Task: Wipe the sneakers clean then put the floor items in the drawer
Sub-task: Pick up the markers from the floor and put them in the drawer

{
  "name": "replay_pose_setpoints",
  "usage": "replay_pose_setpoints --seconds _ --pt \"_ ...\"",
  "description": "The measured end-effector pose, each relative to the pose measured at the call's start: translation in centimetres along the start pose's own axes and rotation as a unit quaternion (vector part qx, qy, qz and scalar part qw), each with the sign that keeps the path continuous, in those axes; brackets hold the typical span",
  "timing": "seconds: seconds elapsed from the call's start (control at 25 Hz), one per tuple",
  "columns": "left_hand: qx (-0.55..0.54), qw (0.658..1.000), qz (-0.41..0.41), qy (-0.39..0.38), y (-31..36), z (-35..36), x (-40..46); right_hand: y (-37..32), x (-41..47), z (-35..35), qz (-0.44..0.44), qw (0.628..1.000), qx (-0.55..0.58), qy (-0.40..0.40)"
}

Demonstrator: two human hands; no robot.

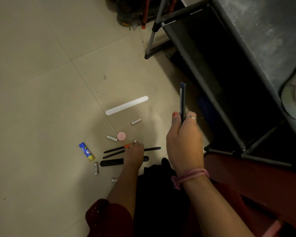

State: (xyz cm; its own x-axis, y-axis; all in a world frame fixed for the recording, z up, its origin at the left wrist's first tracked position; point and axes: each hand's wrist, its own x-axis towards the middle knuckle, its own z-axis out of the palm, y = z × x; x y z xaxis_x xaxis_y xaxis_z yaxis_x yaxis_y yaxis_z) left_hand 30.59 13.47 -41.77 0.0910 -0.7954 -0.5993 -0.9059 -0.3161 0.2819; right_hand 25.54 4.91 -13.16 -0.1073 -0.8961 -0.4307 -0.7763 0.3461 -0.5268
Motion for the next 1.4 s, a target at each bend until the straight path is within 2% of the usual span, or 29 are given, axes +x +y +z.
replay_pose_setpoints --seconds 0.28,0.44,0.48,0.6,0.76,0.96,1.16,1.4 --pt "0.091 0.995 0.01 -0.034 -0.2 1.8 0.6 -0.5 0.0 0.4 -0.02 0.999 -0.03 -0.019" --pt "0.007 0.994 0.006 -0.112 0.1 0.4 -0.1 -0.5 -0.1 0.6 -0.021 0.999 -0.042 -0.025" --pt "-0.04 0.993 -0.008 -0.107 -0.2 0.6 0.0 -0.5 -0.1 0.6 -0.018 0.998 -0.046 -0.027" --pt "-0.112 0.988 0.043 -0.098 -1.1 1.0 0.4 -0.6 -0.2 0.7 -0.011 0.998 -0.059 -0.032" --pt "-0.128 0.99 -0.005 -0.056 -4.3 -0.6 -1.2 -0.8 -0.6 0.7 -0.019 0.998 -0.055 -0.031" --pt "0.008 0.998 -0.066 0.004 -9.1 -1.6 -2.7 -0.8 -0.9 0.9 -0.025 0.997 -0.067 -0.038" --pt "0.104 0.991 -0.084 -0.024 -9.1 -0.7 -2.1 -0.9 -0.9 1.5 -0.03 0.996 -0.072 -0.041" --pt "0.151 0.984 -0.078 -0.05 -7.8 -1.1 -0.9 -1.0 -0.9 1.9 -0.044 0.995 -0.083 -0.044"
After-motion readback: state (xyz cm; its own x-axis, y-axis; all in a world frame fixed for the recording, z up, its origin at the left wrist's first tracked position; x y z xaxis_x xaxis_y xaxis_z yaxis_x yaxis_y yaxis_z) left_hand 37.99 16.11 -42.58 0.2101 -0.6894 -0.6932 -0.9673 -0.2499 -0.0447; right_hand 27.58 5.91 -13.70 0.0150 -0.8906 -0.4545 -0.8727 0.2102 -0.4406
